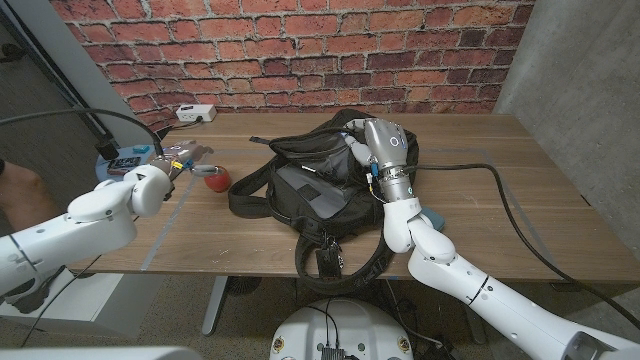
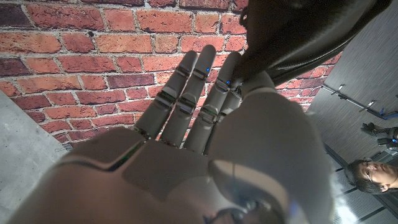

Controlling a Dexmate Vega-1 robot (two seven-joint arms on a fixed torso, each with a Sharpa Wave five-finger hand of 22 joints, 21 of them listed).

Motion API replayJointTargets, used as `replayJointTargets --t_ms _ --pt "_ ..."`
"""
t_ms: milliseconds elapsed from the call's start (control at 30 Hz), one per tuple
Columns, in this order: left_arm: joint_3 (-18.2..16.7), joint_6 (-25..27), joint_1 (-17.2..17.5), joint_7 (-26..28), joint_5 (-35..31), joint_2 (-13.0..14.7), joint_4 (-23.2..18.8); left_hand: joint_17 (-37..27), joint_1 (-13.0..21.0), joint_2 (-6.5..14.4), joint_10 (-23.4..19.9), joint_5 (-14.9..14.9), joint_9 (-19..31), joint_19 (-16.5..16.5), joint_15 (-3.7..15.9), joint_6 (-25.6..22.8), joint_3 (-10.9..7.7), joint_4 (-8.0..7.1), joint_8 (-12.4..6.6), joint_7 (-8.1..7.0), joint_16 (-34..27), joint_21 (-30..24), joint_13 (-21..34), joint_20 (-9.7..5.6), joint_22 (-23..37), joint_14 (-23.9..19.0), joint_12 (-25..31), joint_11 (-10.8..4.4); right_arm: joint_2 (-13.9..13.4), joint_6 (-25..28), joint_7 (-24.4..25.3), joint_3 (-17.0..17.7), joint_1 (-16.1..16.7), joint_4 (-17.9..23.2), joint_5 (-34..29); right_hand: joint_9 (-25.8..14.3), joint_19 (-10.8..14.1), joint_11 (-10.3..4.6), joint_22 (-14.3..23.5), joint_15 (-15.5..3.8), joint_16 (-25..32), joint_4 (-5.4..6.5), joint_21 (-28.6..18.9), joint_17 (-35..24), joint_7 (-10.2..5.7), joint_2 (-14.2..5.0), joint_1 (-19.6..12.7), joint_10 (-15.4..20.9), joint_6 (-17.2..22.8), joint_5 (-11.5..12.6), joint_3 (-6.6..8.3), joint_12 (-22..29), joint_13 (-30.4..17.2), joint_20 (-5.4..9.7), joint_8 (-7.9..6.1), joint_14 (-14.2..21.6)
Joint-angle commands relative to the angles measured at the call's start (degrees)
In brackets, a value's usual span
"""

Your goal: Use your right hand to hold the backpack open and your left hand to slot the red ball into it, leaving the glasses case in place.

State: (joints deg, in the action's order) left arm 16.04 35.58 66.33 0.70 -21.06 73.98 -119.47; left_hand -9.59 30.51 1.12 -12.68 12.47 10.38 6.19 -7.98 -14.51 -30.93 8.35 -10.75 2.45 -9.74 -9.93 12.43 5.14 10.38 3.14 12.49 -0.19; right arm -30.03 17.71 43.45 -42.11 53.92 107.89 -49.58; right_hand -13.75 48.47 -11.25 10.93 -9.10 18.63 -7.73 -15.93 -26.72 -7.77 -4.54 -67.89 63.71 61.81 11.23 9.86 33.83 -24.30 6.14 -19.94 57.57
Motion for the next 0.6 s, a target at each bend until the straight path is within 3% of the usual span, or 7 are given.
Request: replayJointTargets --t_ms 33,133,267,367,433,600 --pt "6.4 3.6 -6.3 -3.2 -1.9 -0.4 1.3 -0.2 -1.3 0.1 -0.3 -0.5 0.1 5.2 0.06 -0.2 0.76 -0.31 -0.06 0.17 -0.2 0.4 -0.3 1.51 0.1 1.5 -0.1 -0.19 -0.4 0.0 -0.2 0.3 0.3 0.1 0.8 -0.1 0.1 -0.09 0.1 -4.72 -0.2 -0.09 -0.4 -0.2 -0.25 -0.50 -0.6 0.3 0.8 0.4 -0.18 -0.2 -0.1 4.38 -0.45 0.7" --pt "7.5 3.8 -7.2 -3.1 -2.5 -0.7 1.6 -0.2 -1.9 0.1 -1.6 -0.7 0.1 7.3 0.35 -1.5 1.11 -0.48 -0.46 0.08 -0.4 0.1 -0.6 2.24 0.0 2.0 0.3 -0.44 -0.7 -0.3 -0.5 0.3 0.2 0.1 1.0 -0.1 0.0 -0.01 0.1 -4.72 -0.3 -0.07 -0.3 -0.3 -0.18 -0.59 -0.6 0.3 0.8 0.4 -0.24 -0.2 -0.2 4.34 -0.43 0.7" --pt "9.0 3.9 -8.2 -1.8 -3.9 -1.6 2.2 -0.2 -3.0 0.1 -2.4 -1.0 0.0 11.8 1.68 -2.2 1.70 -0.79 -0.49 0.23 -0.3 0.2 -0.9 1.15 0.0 4.2 0.2 -0.25 -0.6 -0.3 -0.4 0.5 0.3 0.0 1.4 -0.1 0.0 -0.09 0.1 -4.72 -0.4 -0.08 -0.4 -0.4 -0.19 -0.61 -0.7 0.3 0.7 0.4 -0.34 -0.2 -0.1 4.36 -0.40 0.8" --pt "9.5 3.6 -8.2 0.2 -4.5 -2.6 2.8 -0.2 -3.7 0.3 -4.7 -1.1 0.0 13.5 3.13 -4.5 1.95 -0.86 -0.95 -0.25 -0.7 -0.2 -1.1 1.16 -0.1 4.6 0.6 -1.20 -0.7 -0.5 -0.5 0.6 0.3 0.0 1.7 -0.1 0.0 -0.06 0.0 -4.72 -0.5 -0.09 -0.3 -0.5 -0.19 -0.61 -0.7 0.3 0.7 0.4 -0.39 -0.2 -0.2 4.37 -0.37 0.8" --pt "10.9 3.8 -9.0 1.9 -6.7 -4.0 3.6 -0.2 -3.9 0.2 -6.5 -1.3 0.0 14.0 4.12 -6.3 2.07 -0.73 -1.36 -1.33 -1.0 -0.5 -1.2 1.40 -0.1 4.1 0.9 -1.94 -1.0 -1.0 -0.7 0.7 0.2 -0.2 2.1 -0.1 -0.1 -0.10 0.0 -4.72 -0.5 -0.09 -0.4 -0.6 -0.20 -0.64 -0.7 0.3 0.7 0.4 -0.42 -0.2 -0.2 4.37 -0.37 0.8" --pt "13.0 3.3 -9.9 5.1 -10.4 -6.0 5.0 -0.2 -3.7 -1.5 -11.8 -1.9 0.0 11.4 5.83 -11.5 2.48 0.37 -2.26 -2.25 -2.0 -1.7 -1.4 2.11 -0.3 0.3 1.6 -3.44 -1.1 -1.5 -0.6 1.0 0.3 -0.5 2.7 -0.1 -0.1 -0.12 0.0 -4.72 -0.7 -0.12 -0.4 -0.7 -0.19 -0.66 -0.8 0.3 0.7 0.4 -0.51 -0.3 -0.2 4.27 -0.33 0.9"
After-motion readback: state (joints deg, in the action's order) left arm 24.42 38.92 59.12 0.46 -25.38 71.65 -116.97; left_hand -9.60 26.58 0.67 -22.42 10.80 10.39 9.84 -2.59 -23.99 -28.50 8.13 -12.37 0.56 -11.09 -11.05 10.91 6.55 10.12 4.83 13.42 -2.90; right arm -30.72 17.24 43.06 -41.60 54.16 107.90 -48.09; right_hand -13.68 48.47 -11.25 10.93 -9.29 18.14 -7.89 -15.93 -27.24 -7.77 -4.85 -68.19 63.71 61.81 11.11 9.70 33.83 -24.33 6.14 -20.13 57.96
